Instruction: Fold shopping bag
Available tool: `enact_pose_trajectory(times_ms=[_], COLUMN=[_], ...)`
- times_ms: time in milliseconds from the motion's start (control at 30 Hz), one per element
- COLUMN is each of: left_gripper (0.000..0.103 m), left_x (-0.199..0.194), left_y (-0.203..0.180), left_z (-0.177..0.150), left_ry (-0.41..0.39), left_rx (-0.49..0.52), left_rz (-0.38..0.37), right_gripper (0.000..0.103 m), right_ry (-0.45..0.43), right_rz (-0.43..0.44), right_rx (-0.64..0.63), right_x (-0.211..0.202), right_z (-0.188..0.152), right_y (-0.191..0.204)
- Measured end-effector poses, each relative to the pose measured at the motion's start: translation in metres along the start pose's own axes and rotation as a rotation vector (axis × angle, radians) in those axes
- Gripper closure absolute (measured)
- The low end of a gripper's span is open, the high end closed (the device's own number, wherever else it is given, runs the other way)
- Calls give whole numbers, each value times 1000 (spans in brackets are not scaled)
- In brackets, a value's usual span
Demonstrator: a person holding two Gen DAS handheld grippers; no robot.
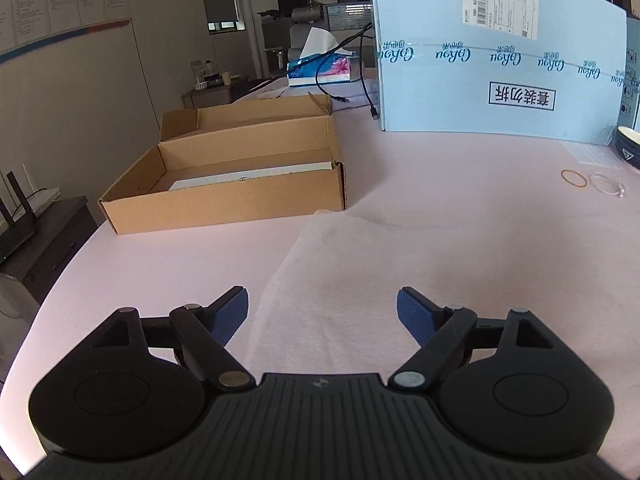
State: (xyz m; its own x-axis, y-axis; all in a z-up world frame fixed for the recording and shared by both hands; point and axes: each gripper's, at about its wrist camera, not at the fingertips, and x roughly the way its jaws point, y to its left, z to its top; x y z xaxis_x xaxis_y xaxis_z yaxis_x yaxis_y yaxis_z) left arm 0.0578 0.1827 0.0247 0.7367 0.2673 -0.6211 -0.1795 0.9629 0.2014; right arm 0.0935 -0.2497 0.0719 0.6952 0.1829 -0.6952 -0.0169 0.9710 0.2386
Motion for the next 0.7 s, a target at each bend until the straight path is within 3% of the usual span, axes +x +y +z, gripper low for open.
enact_pose_trajectory(times_ms=[200,467,567,633,700], left_gripper=[23,22,22,24,34], left_x=[31,48,50,52,52], left_y=[-5,0,5,10,12], left_z=[11,17,13,11,10], left_ry=[45,26,15,14,13], left_rx=[28,-10,-42,-61,-71], left_rz=[26,17,-7,-36,-64], right_gripper=[56,56,57,58,60], right_ry=[32,75,47,37,30], right_rz=[-115,-93,-107,-119,-128], right_rx=[-52,-61,-124,-150,-172], right_x=[34,62,64,64,64], right_z=[19,19,13,10,8], right_y=[0,1,8,12,14])
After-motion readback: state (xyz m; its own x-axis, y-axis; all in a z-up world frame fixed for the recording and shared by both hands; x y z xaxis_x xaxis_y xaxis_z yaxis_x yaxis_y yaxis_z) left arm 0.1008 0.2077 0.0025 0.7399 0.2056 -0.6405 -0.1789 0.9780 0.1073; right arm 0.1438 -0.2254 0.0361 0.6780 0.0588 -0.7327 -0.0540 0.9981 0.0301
